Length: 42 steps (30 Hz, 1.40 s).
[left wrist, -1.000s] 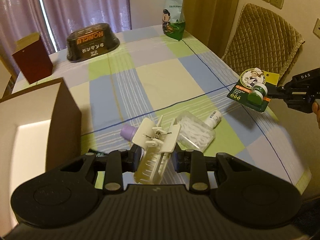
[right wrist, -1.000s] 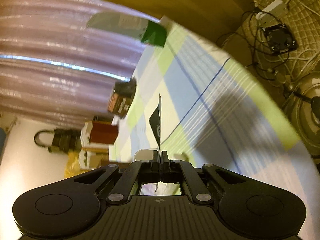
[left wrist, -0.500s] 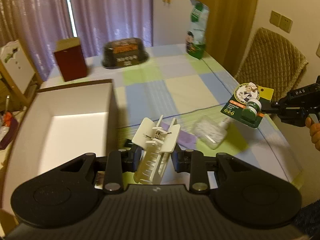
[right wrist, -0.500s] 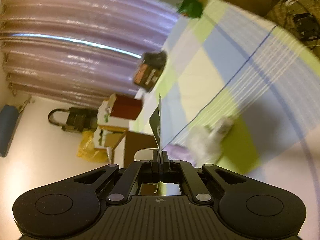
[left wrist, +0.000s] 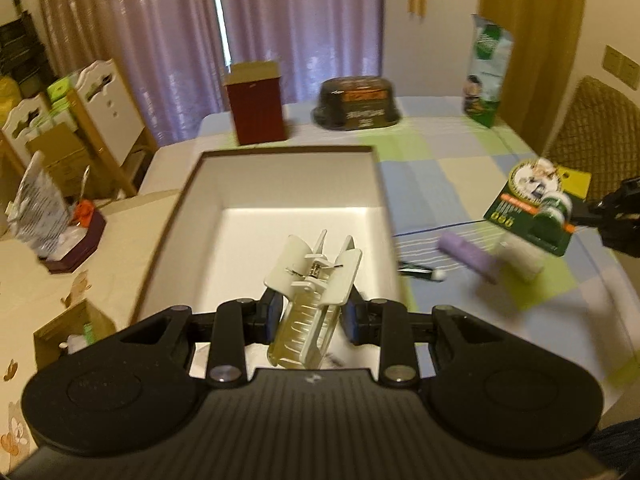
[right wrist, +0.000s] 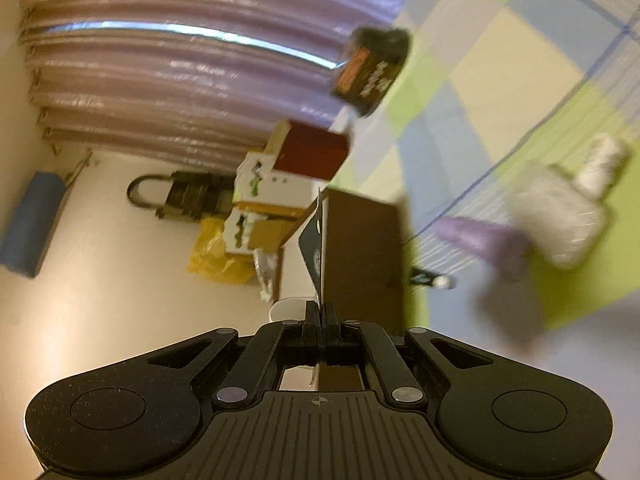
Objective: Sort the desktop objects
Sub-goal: 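Carry the green card and white hair clip with both tools over the box, then open both tools to drop the green card and hair clip into the box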
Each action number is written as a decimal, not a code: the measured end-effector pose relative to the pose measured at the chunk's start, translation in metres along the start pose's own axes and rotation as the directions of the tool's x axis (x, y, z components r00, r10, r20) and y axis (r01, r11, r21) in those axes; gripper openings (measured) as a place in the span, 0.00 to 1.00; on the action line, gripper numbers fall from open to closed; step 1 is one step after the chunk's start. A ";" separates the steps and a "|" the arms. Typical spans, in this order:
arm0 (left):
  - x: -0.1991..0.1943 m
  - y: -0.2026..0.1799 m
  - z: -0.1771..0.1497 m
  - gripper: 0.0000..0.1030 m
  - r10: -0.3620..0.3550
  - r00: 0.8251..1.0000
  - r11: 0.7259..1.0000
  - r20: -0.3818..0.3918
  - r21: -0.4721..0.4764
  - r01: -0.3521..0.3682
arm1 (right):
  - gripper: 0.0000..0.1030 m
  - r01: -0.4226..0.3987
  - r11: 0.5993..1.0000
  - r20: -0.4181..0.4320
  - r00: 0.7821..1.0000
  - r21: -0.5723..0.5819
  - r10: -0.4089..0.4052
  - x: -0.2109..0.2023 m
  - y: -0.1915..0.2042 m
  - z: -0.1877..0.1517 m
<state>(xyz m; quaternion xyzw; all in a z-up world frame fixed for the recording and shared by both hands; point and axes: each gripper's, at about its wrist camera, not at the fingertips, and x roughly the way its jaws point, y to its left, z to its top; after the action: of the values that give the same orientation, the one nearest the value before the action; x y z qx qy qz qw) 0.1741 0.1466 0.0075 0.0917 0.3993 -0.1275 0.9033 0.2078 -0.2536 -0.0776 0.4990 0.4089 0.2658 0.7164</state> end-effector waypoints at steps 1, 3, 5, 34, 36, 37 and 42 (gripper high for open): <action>0.003 0.006 -0.001 0.26 0.003 1.000 1.000 -0.008 0.001 -0.003 | 0.00 -0.002 1.000 -0.013 1.000 -0.015 0.002 0.009 0.007 -0.001; 0.009 0.019 -0.002 0.26 0.009 1.000 1.000 -0.023 0.004 -0.009 | 0.00 -0.004 0.999 -0.039 0.999 -0.049 0.002 0.028 0.020 -0.003; 0.016 0.030 -0.001 0.26 0.004 0.999 1.000 -0.032 0.009 -0.003 | 0.00 -0.004 0.996 -0.067 0.998 -0.090 -0.002 0.048 0.035 -0.005; 0.089 0.095 0.001 0.26 -0.074 0.990 0.997 -0.122 0.020 0.077 | 0.00 0.347 0.328 0.056 0.757 -0.879 -0.651 0.266 0.106 -0.066; 0.092 0.095 0.002 0.26 -0.079 0.989 0.996 -0.125 0.024 0.083 | 0.00 0.353 0.312 0.069 0.752 -0.882 -0.656 0.264 0.105 -0.066; 0.093 0.095 0.003 0.26 -0.081 0.989 0.996 -0.125 0.024 0.085 | 0.00 0.356 0.307 0.074 0.750 -0.883 -0.657 0.263 0.105 -0.066; 0.101 0.091 0.008 0.26 -0.091 0.988 0.995 -0.126 0.025 0.095 | 0.00 0.350 0.308 0.070 0.753 -0.885 -0.654 0.253 0.106 -0.064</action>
<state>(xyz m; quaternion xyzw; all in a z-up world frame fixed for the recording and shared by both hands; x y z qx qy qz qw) 0.2726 0.2149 -0.0564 0.0948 0.4570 -0.1698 0.8680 0.2883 0.0158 -0.0710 -0.1291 0.4605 0.2638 0.8377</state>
